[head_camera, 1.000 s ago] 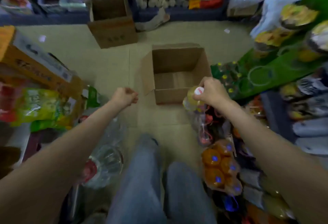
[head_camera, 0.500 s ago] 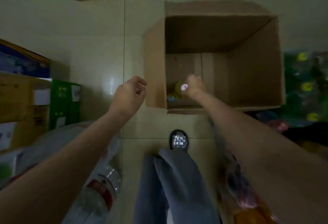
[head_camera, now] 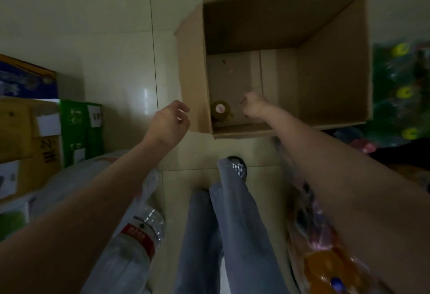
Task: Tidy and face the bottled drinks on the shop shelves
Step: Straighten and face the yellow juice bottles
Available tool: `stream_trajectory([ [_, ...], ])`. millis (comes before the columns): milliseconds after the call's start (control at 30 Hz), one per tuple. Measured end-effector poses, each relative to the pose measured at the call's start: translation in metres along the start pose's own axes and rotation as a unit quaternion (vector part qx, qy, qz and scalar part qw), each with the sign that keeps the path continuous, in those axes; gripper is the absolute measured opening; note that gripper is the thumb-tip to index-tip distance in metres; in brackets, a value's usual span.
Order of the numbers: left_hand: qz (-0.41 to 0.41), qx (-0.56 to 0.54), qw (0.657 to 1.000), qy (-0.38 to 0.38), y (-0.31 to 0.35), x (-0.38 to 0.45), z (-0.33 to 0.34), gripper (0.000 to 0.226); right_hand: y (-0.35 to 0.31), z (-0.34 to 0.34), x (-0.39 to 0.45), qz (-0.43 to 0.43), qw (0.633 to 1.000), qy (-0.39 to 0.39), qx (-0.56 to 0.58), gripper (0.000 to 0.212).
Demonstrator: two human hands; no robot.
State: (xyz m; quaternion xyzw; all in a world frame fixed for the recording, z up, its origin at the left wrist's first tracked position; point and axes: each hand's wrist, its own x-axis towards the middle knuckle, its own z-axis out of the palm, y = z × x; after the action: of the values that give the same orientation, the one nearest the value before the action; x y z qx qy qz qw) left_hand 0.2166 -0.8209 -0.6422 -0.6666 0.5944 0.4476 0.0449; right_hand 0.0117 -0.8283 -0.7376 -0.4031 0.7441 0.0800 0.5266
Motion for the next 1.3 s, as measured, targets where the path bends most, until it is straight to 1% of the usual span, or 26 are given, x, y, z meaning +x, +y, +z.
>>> stream_trajectory([
  [133, 0.043, 0.059, 0.997, -0.030, 0.075, -0.051, -0.037, 0.027, 0.002, -0.085, -0.090, -0.013, 0.995, 0.059, 0.079, 0.036],
  [233, 0.098, 0.100, 0.989, -0.044, 0.136, -0.108, -0.066, 0.026, 0.015, -0.145, -0.180, -0.030, 0.981, 0.147, 0.127, 0.025],
  [300, 0.132, 0.134, 0.982, -0.036, 0.166, -0.151, -0.077, 0.030, 0.031, -0.170, -0.248, -0.033, 0.968, 0.195, 0.153, 0.019],
  [400, 0.221, 0.179, 0.959, -0.016, 0.209, -0.236, -0.080, 0.033, 0.076, -0.186, -0.389, -0.049, 0.944, 0.285, 0.161, 0.022],
  [467, 0.287, 0.191, 0.939, -0.021, 0.231, -0.306, -0.064, 0.033, 0.119, -0.168, -0.510, -0.048, 0.916, 0.362, 0.167, 0.018],
  [500, 0.323, 0.200, 0.924, -0.031, 0.241, -0.347, -0.051, 0.033, 0.146, -0.150, -0.575, -0.046, 0.898, 0.404, 0.168, 0.020],
  [533, 0.360, 0.207, 0.909, -0.044, 0.250, -0.387, -0.033, 0.032, 0.175, -0.130, -0.639, -0.040, 0.871, 0.452, 0.188, 0.021],
  [600, 0.422, 0.220, 0.875, -0.087, 0.258, -0.470, 0.009, 0.030, 0.237, -0.077, -0.758, -0.018, 0.806, 0.533, 0.256, 0.022],
  [633, 0.450, 0.224, 0.856, -0.123, 0.257, -0.513, 0.031, 0.029, 0.266, -0.041, -0.813, 0.002, 0.780, 0.556, 0.288, 0.022],
  [667, 0.482, 0.226, 0.832, -0.158, 0.257, -0.557, 0.054, 0.029, 0.292, -0.004, -0.866, 0.030, 0.762, 0.565, 0.315, 0.022],
  [767, 0.572, 0.225, 0.755, -0.227, 0.255, -0.692, 0.118, 0.030, 0.361, 0.106, -1.003, 0.115, 0.734, 0.572, 0.347, 0.019],
  [833, 0.621, 0.200, 0.714, -0.253, 0.245, -0.789, 0.158, 0.028, 0.398, 0.180, -1.084, 0.155, 0.687, 0.614, 0.357, 0.013],
  [900, 0.659, 0.149, 0.682, -0.280, 0.223, -0.877, 0.203, 0.025, 0.434, 0.258, -1.153, 0.191, 0.639, 0.644, 0.375, 0.012],
  [967, 0.675, 0.134, 0.649, -0.323, 0.190, -0.961, 0.250, 0.024, 0.464, 0.338, -1.210, 0.233, 0.606, 0.660, 0.378, 0.015],
  [1067, 0.687, 0.151, 0.600, -0.382, 0.130, -1.081, 0.327, 0.027, 0.505, 0.461, -1.292, 0.314, 0.591, 0.646, 0.366, 0.026],
  [1100, 0.689, 0.160, 0.586, -0.395, 0.111, -1.122, 0.347, 0.026, 0.517, 0.500, -1.318, 0.342, 0.569, 0.646, 0.376, 0.028],
  [1133, 0.697, 0.168, 0.570, -0.402, 0.096, -1.160, 0.364, 0.026, 0.525, 0.533, -1.342, 0.367, 0.543, 0.648, 0.389, 0.029],
  [1200, 0.729, 0.172, 0.522, -0.408, 0.068, -1.243, 0.399, 0.029, 0.547, 0.595, -1.392, 0.413, 0.493, 0.647, 0.409, 0.034],
  [1300, 0.783, 0.187, 0.452, -0.384, 0.036, -1.351, 0.435, 0.035, 0.583, 0.657, -1.449, 0.454, 0.434, 0.663, 0.407, 0.036],
])
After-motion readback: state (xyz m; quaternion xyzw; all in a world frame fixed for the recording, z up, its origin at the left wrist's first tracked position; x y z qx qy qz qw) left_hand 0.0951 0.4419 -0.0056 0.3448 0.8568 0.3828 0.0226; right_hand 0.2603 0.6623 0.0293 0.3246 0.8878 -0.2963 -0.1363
